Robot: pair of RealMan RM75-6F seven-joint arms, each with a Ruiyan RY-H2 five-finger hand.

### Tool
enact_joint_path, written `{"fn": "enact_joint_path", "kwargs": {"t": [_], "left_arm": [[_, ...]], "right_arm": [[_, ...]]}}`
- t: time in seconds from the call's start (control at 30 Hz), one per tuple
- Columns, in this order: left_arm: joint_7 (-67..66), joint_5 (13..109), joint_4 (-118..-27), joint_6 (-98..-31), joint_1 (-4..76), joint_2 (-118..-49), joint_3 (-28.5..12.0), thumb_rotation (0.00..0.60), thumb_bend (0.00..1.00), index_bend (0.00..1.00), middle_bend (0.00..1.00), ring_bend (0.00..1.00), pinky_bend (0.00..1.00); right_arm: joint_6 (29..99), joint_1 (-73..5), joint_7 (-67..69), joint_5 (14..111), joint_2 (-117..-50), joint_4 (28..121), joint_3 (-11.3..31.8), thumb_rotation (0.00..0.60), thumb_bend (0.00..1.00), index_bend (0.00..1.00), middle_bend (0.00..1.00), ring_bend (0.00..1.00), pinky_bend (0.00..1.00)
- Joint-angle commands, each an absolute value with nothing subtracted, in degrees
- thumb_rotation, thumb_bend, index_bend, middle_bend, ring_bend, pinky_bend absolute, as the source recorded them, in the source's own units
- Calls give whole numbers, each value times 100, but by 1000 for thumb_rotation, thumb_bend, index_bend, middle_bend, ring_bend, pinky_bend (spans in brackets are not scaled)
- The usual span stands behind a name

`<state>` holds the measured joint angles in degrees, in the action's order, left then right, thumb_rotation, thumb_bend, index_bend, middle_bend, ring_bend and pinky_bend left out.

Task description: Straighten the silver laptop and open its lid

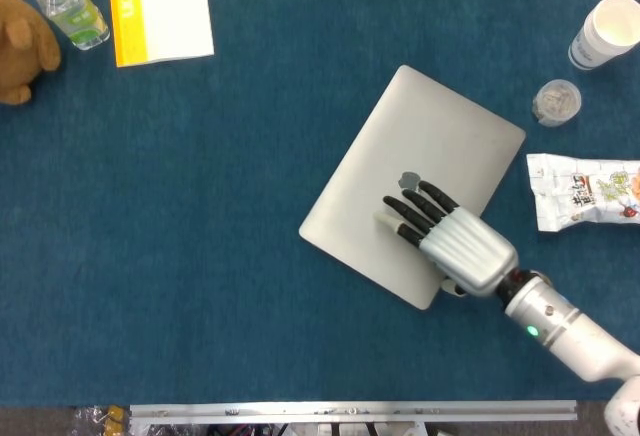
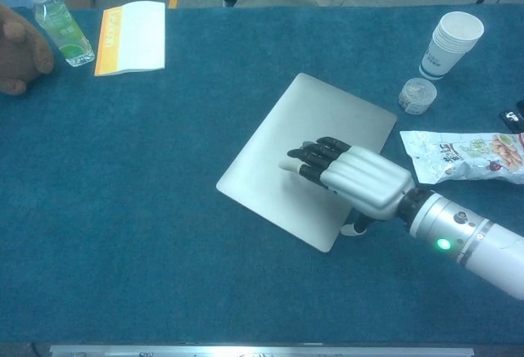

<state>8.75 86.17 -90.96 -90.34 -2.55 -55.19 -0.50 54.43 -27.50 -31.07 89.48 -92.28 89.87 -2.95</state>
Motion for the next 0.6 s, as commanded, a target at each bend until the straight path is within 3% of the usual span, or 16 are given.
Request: {"fn": "enact_joint_path", "kwargs": {"t": [0.03, 0.6], "left_arm": [[920, 8598, -9041, -9031, -265, -5537, -54, 600, 248, 0, 0, 0, 38], [1133, 8538, -8777, -9009, -307, -5615, -62, 600, 247, 0, 0, 0, 38]], "right_arm": [[5421, -2824, -3220, 8901, -9391, 8939, -208, 600, 0, 0, 25, 0, 58], [5121, -3420, -3733, 8309, -10526, 8195, 459, 600, 0, 0, 24, 0, 58]]}}
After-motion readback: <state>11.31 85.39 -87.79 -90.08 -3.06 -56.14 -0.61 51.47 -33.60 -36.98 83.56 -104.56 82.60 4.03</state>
